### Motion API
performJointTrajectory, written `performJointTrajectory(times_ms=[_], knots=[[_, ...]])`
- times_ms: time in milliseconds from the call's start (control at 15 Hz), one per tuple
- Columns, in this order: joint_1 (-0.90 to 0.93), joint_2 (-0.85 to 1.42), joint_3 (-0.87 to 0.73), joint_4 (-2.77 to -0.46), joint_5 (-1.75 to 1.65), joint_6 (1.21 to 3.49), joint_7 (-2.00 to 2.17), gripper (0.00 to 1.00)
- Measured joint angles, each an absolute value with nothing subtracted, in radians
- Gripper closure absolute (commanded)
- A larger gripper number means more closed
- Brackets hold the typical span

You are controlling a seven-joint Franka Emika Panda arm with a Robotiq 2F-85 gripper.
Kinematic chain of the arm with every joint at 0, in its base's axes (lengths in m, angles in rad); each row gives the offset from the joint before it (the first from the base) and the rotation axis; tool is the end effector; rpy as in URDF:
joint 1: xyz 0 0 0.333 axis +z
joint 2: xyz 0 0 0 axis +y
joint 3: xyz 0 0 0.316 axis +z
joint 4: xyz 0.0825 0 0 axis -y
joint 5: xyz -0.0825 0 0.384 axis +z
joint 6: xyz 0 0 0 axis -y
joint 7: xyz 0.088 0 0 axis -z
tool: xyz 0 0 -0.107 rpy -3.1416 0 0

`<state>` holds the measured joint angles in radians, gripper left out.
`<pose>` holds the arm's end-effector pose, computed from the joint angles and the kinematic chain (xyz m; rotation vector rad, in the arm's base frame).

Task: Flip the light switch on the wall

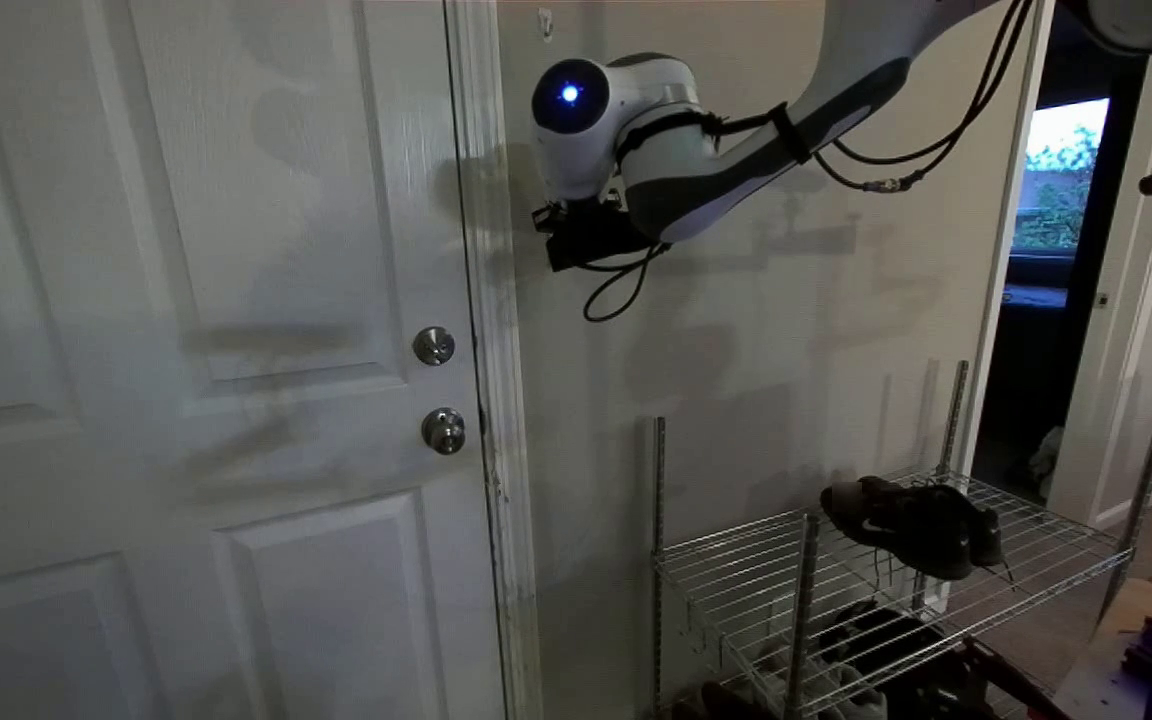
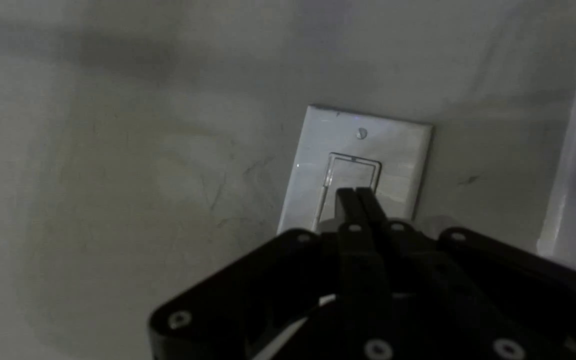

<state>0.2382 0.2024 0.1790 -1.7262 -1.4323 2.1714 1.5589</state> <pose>0.6179 0.2223 0.5177 2.1992 -0.4370 1.4534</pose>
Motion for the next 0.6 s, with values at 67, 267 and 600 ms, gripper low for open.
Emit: performJointTrajectory(times_ms=[67, 267, 600], knots=[[0.236, 0.212, 0.176, -1.71, -1.432, 2.178, 1.559, 0.96], [0.236, 0.24, 0.169, -1.664, -1.432, 2.182, 1.559, 0.96], [0.236, 0.267, 0.159, -1.618, -1.431, 2.182, 1.559, 0.96]])
